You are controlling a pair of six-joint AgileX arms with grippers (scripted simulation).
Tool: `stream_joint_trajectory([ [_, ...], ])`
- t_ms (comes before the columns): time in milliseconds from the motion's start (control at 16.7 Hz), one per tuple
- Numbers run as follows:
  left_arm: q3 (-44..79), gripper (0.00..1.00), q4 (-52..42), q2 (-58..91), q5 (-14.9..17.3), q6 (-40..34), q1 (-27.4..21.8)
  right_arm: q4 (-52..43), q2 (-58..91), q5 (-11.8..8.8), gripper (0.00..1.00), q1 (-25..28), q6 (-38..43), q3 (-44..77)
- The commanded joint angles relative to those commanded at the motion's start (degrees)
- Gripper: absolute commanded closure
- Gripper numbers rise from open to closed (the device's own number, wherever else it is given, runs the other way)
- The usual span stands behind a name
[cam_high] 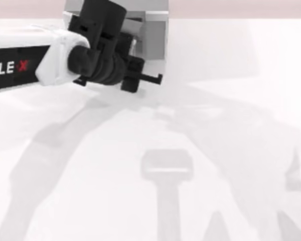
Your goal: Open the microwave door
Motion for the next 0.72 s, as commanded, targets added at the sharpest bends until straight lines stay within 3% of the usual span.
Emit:
stream_joint_trajectory([
  [720,-2.56,1.0,0.65,-1.86,2.62,3.92,1.78,0.0,0.0,0.0,0.0,0.0,0.0,0.0],
])
